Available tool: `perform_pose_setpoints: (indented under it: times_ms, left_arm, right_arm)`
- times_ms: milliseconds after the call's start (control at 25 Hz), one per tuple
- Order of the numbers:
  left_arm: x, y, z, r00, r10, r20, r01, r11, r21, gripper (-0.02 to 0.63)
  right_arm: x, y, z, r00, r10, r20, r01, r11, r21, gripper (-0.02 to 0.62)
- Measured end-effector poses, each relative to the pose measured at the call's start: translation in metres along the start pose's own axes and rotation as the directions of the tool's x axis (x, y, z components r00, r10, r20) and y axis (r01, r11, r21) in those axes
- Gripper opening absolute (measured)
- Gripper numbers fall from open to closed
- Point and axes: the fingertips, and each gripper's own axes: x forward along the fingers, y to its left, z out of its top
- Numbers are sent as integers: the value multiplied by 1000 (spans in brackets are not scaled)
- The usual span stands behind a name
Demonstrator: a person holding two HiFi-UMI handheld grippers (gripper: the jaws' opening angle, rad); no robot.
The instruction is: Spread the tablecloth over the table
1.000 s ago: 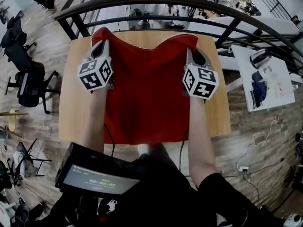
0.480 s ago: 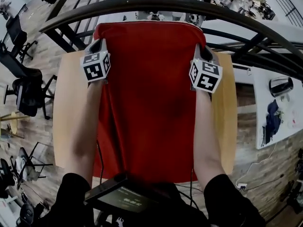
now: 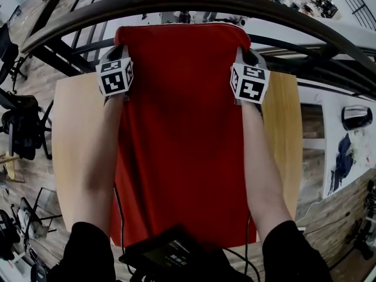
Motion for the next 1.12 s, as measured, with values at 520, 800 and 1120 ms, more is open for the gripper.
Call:
perform_pose_setpoints:
  times_ms: [520, 800, 1120]
  left_arm:
    - [56, -8, -83, 965, -111, -239, 116, 993, 5, 311]
    - [-34, -88, -62, 943, -303, -138, 310, 950, 31, 233]
    - [-211, -248, -141, 779, -599, -183, 579, 801, -155, 6]
  right_arm:
    - [62, 19, -104, 951, 118, -284, -156, 981, -114, 236]
    - [-41, 35, -99, 968, 174, -183, -174, 985, 20, 144]
    - [-250, 30, -182, 970, 54, -238, -31, 995, 100, 9]
